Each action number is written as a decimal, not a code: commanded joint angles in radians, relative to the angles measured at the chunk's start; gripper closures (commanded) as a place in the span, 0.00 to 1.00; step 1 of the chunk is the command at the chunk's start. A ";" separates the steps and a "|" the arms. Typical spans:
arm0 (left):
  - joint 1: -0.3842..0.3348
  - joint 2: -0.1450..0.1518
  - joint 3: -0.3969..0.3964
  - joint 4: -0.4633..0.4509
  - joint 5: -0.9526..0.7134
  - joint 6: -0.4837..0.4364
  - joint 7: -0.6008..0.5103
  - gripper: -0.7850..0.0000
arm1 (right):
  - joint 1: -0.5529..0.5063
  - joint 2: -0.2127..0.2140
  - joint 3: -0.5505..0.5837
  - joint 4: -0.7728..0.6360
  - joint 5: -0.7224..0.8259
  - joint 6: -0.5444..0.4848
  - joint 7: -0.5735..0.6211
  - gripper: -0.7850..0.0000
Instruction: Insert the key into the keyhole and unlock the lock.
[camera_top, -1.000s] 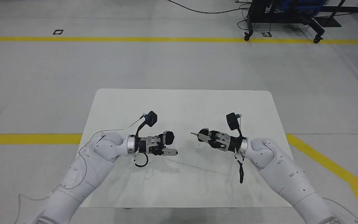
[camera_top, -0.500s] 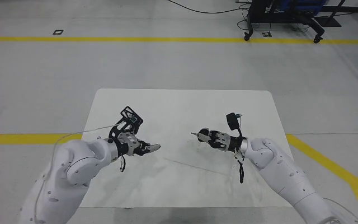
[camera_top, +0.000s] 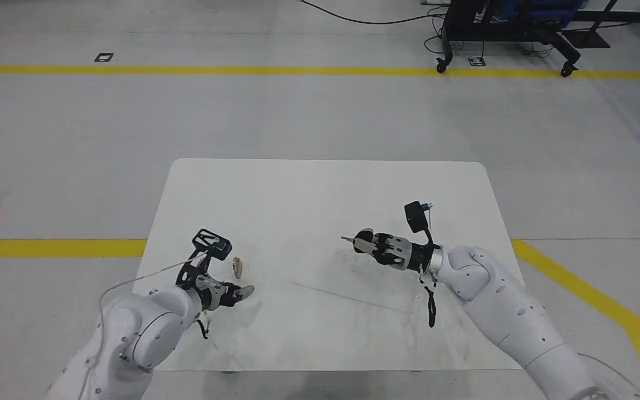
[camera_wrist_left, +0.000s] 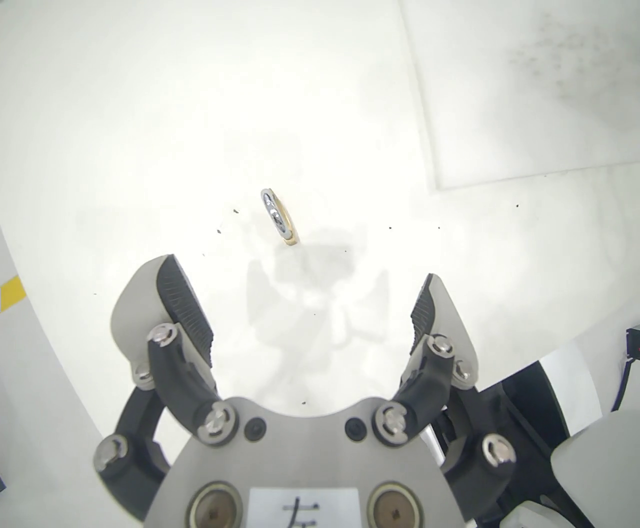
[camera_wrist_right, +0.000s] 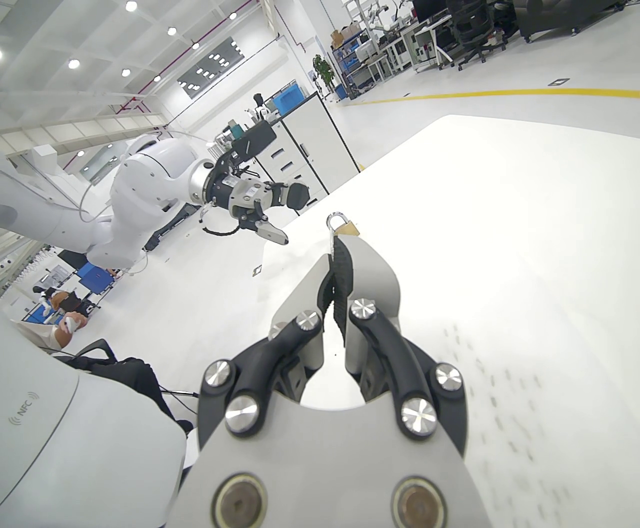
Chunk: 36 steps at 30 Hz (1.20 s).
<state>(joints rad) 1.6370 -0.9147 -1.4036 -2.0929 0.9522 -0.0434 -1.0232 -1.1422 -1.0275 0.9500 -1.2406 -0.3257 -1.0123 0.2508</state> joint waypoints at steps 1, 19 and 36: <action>-0.013 0.000 -0.004 0.023 -0.002 -0.008 -0.003 0.04 | 0.000 0.000 0.000 0.000 0.000 0.000 0.000 1.00; -0.198 -0.018 0.095 0.171 -0.049 -0.047 -0.072 0.49 | 0.000 0.000 0.000 0.000 0.000 0.000 0.000 1.00; -0.286 -0.037 0.193 0.247 -0.037 0.006 -0.130 0.63 | 0.000 0.000 0.000 0.000 0.000 0.000 0.000 1.00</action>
<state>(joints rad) 1.3514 -0.9519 -1.2104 -1.8487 0.9144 -0.0406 -1.1550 -1.1422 -1.0275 0.9500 -1.2406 -0.3257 -1.0123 0.2508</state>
